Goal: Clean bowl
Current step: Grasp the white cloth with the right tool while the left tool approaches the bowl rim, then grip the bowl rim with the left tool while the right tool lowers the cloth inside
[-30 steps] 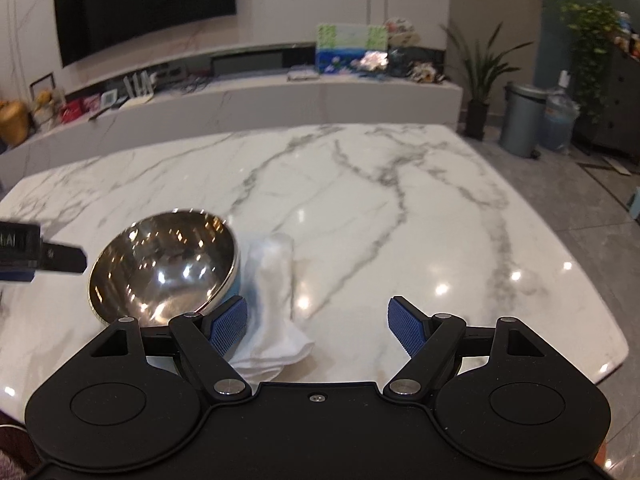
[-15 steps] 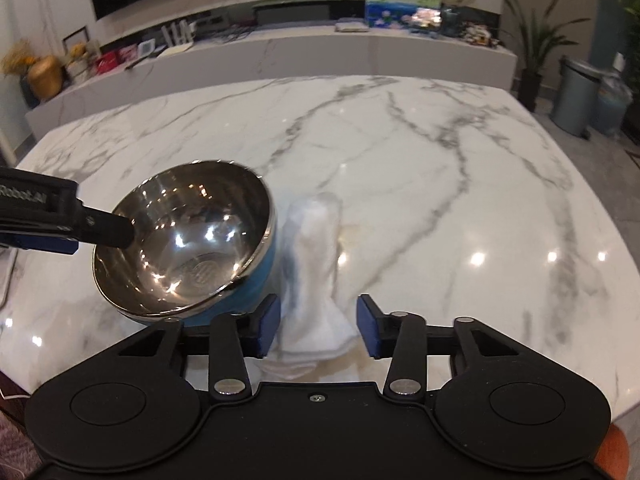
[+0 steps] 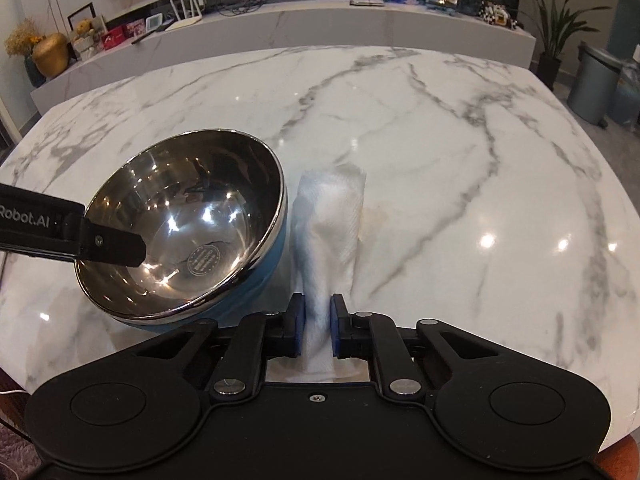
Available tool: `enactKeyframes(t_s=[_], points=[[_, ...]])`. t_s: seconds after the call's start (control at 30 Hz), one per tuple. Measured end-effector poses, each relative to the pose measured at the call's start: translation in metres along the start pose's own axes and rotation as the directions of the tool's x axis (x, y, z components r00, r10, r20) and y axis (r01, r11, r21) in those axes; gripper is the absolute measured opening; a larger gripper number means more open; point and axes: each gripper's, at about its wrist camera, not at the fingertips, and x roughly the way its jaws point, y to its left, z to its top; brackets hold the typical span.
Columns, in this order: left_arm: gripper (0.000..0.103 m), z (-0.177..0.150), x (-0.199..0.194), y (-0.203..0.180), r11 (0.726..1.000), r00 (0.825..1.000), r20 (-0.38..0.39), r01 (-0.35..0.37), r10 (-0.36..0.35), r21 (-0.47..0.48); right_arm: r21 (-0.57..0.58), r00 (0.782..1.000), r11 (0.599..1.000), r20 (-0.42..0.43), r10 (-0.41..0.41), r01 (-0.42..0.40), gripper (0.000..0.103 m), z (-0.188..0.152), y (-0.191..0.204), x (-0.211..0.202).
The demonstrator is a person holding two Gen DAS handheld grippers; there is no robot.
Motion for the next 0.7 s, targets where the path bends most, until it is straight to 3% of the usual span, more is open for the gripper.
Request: enactKeyframes(t_s=[0.23,0.4,0.53,0.7], points=[[0.064,0.000,0.002,0.001,1.000,1.000,-0.005,0.021,-0.021,0.005,0.000,0.993,1.000,0.114,-0.029,0.029,0.010,0.018,-0.004,-0.035],[0.065,-0.001,0.001,-0.002,0.998,0.999,-0.001,0.052,-0.052,0.032,-0.031,0.983,0.999,0.179,0.049,-0.044,0.010,0.030,0.006,-0.055],[0.065,-0.002,0.004,-0.001,0.998,0.999,-0.011,0.047,-0.047,0.031,-0.075,0.978,0.992,0.179,0.111,-0.099,0.010,0.034,0.020,-0.055],[0.065,-0.006,0.011,0.008,0.997,0.996,-0.049,0.073,-0.075,-0.037,-0.105,0.983,0.989,0.136,0.122,-0.108,0.010,0.026,0.030,-0.044]])
